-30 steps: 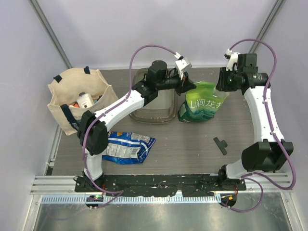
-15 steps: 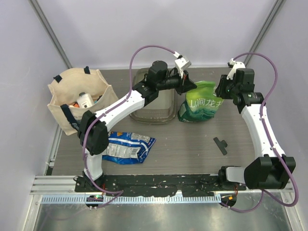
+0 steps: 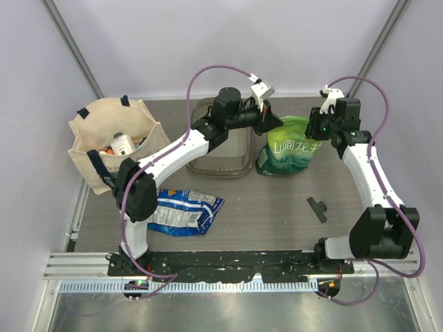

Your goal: Fill the litter box with clean litter

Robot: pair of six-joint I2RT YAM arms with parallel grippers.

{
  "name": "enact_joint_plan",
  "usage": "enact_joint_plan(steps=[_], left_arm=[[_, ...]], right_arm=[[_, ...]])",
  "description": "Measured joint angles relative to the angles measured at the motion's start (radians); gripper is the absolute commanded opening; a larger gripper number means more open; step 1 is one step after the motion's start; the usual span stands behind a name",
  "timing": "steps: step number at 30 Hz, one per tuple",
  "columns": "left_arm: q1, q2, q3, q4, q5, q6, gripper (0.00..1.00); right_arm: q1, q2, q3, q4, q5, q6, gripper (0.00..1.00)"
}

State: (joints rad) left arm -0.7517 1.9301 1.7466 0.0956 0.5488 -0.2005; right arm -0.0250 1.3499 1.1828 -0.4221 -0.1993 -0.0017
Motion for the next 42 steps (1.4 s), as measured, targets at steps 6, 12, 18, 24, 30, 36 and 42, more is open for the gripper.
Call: enact_joint_plan(steps=[6,12,18,24,30,36,42], left_arm=[[0.000,0.006,0.004,0.005,0.000,0.002,0.00],[0.000,0.006,0.005,0.004,-0.001,0.003,0.00],[-0.010,0.006,0.005,0.000,-0.001,0.045,0.00],[-0.012,0.007,0.005,-0.007,-0.006,0.085,0.00],[-0.009,0.006,0.005,-0.010,-0.006,0.107,0.00],[0.000,0.006,0.005,-0.010,-0.011,0.117,0.00],[0.006,0.006,0.005,-0.009,-0.020,0.135,0.00]], right_arm=[[-0.021,0.067,0.029,0.008,-0.120,-0.034,0.01],[-0.068,0.075,0.001,0.052,-0.227,-0.001,0.01],[-0.155,0.085,-0.069,0.144,-0.367,0.174,0.01],[-0.200,0.113,-0.111,0.179,-0.499,0.360,0.01],[-0.263,0.127,-0.132,0.209,-0.624,0.541,0.01],[-0.333,0.138,-0.132,0.254,-0.708,0.713,0.01],[-0.387,0.139,-0.122,0.244,-0.742,0.741,0.01]])
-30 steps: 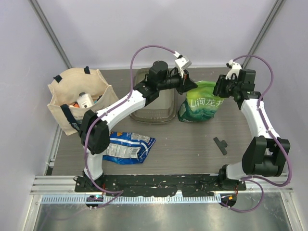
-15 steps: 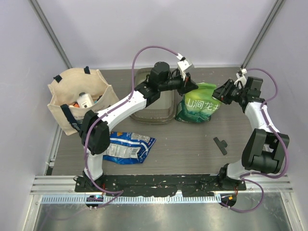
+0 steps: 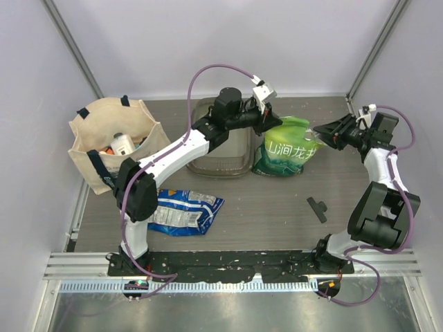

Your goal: Fill the litter box with clean litter

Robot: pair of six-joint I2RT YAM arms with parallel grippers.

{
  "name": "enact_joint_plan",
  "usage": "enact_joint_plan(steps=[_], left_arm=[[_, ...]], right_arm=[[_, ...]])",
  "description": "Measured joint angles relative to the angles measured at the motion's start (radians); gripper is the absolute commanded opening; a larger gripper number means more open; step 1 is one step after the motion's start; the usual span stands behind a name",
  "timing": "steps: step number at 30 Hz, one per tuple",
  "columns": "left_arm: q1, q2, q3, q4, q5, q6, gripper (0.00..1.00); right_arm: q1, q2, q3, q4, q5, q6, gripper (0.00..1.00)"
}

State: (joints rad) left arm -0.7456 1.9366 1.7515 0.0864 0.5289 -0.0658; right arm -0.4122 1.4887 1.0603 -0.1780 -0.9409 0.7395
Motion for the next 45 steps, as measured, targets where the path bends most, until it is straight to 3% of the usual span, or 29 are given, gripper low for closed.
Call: enact_joint_plan(steps=[12,22,40,45], left_arm=[[0.016,0.000,0.001,-0.001,-0.005,0.005,0.00],[0.026,0.000,0.012,-0.015,-0.005,0.018,0.00],[0.027,0.000,0.012,-0.021,0.003,0.027,0.00],[0.028,0.000,0.015,-0.020,0.003,0.031,0.00]], right_arm=[[-0.107,0.000,0.036,-0.012,-0.070,0.002,0.01],[-0.129,0.018,0.029,0.094,-0.127,0.142,0.01],[-0.149,0.023,0.013,0.070,-0.174,0.098,0.01],[-0.155,0.024,0.012,0.144,-0.189,0.161,0.01]])
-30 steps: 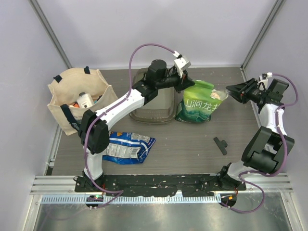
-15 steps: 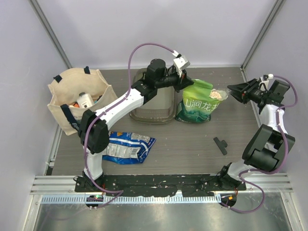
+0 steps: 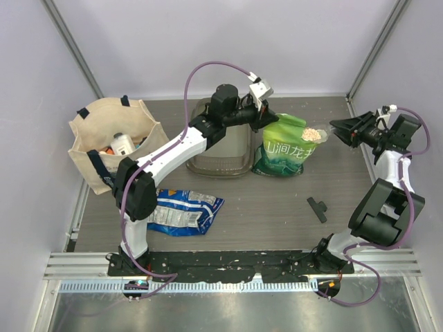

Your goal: Fill the litter box with clean litter

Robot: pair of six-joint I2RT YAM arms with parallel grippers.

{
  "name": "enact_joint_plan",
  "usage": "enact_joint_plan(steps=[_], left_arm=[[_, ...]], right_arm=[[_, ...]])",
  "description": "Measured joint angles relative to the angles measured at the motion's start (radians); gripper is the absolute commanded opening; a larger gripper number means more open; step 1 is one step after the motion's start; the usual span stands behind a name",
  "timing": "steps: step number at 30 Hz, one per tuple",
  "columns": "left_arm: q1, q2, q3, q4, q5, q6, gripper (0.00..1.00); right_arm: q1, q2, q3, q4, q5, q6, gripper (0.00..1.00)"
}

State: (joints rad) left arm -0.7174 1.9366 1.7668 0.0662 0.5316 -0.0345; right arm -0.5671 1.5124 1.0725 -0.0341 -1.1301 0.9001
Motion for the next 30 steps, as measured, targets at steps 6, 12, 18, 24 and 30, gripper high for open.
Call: enact_joint_plan(steps=[6,12,18,24,30], left_arm=[[0.000,0.000,0.002,0.000,0.000,0.005,0.00],[0.000,0.003,0.015,-0.012,0.002,0.010,0.00],[0.000,0.006,0.017,-0.014,0.007,0.010,0.00],[0.000,0.015,0.050,-0.058,0.029,0.039,0.00],[0.000,0.030,0.092,-0.113,0.042,0.080,0.00]], right_arm=[[-0.005,0.001,0.024,-0.039,0.014,-0.017,0.01],[-0.002,0.022,0.033,-0.030,0.017,-0.010,0.01],[0.000,0.021,0.058,-0.104,0.010,-0.091,0.01],[0.000,0.021,0.055,-0.121,0.006,-0.113,0.01],[0.000,0.018,0.033,-0.101,0.012,-0.106,0.01]])
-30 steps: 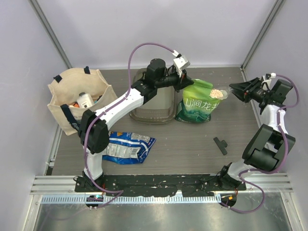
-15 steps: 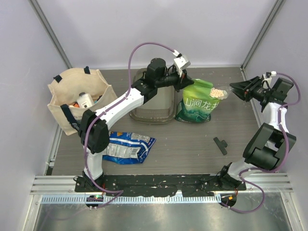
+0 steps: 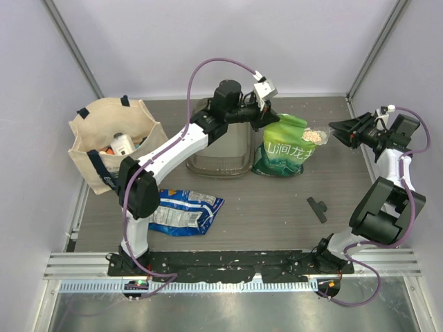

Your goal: Fill the litter box with clean litter

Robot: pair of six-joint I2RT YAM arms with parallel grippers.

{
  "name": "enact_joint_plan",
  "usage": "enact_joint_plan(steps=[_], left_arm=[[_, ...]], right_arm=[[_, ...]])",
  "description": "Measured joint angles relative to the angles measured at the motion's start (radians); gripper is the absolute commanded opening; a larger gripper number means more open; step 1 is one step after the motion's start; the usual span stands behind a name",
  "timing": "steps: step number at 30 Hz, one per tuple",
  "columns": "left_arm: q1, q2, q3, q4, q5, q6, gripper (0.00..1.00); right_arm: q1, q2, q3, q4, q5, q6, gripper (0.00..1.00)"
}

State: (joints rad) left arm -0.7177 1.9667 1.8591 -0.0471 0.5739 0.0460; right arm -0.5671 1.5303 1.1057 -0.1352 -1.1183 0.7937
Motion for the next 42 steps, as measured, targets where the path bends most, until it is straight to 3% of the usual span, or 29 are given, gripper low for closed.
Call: enact_joint_plan(steps=[17,33,42], left_arm=[[0.000,0.004,0.022,-0.038,0.002,0.063,0.00],[0.001,0.004,0.004,-0.003,-0.032,0.040,0.00],[0.001,0.003,-0.008,0.013,-0.034,0.036,0.00]], right_arm=[[-0.004,0.000,0.010,-0.017,0.005,-0.002,0.01],[-0.071,0.001,0.145,-0.169,0.044,-0.151,0.01],[-0.077,-0.008,0.013,0.026,0.016,0.016,0.01]])
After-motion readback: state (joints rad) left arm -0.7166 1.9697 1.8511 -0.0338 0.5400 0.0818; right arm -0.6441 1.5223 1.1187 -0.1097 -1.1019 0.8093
